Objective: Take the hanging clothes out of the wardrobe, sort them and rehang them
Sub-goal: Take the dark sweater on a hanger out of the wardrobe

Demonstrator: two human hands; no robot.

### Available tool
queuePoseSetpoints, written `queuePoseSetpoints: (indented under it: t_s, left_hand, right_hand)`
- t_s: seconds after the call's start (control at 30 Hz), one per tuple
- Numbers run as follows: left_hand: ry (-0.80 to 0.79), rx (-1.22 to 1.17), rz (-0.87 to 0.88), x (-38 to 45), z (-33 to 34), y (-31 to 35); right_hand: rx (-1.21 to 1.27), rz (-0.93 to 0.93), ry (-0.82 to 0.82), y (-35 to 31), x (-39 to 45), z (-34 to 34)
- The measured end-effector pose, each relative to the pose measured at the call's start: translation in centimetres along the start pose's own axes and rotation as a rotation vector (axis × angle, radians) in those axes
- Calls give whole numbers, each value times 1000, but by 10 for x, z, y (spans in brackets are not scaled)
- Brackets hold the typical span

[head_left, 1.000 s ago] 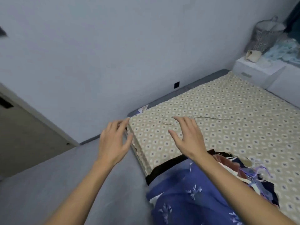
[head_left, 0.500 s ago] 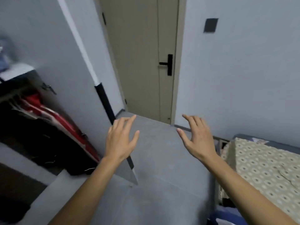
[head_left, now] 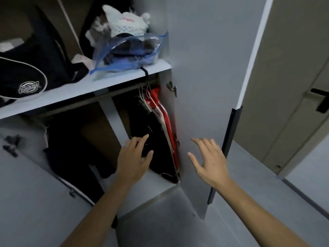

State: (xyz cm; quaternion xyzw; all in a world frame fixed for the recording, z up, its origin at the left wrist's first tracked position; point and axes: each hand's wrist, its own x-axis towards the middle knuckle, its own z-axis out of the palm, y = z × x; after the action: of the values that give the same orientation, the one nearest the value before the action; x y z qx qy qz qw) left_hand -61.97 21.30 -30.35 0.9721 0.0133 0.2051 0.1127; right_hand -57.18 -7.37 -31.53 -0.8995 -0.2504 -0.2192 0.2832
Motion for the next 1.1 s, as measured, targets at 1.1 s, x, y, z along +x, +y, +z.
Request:
queuePoseSetpoints:
  t_s: [1.1]
  left_hand:
    - [-292, -188, -161, 344, 163, -248]
  right_hand:
    - [-155, 187, -248, 4, 277, 305]
